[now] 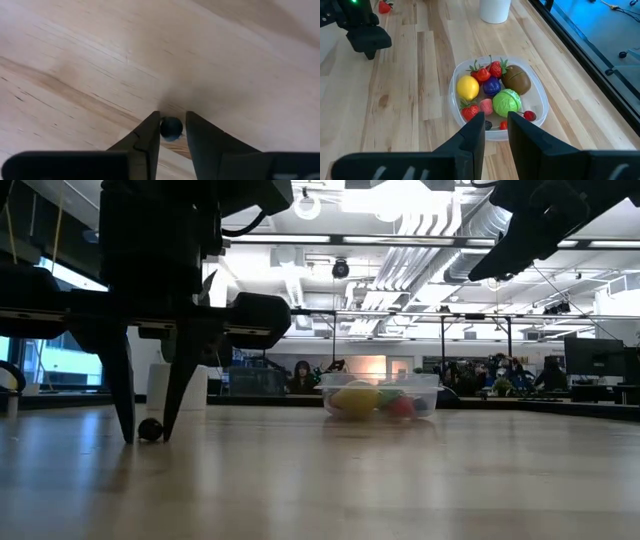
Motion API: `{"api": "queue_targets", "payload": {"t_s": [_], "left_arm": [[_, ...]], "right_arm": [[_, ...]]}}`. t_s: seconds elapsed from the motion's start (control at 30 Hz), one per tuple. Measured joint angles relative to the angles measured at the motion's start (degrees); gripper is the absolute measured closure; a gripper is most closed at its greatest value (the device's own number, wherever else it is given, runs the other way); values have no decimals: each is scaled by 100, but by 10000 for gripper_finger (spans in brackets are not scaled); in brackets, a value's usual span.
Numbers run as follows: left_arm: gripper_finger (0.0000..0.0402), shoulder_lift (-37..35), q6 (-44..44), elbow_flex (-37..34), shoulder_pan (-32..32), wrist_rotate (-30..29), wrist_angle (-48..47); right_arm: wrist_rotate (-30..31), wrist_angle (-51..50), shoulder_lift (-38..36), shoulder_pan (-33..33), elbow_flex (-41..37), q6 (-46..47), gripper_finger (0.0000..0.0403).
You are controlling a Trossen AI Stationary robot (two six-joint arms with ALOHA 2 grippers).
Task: Pick and placing Produce into tupperware
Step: Put the blueberry into the transparent bin
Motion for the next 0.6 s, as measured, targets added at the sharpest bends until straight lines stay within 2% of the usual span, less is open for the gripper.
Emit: {"api": "queue_targets", "payload": {"t_s": [0.6], "left_arm": [[323,2,-75,0,-2,-68,-7]], "right_arm": [[2,0,0,0,0,0,329]]}}
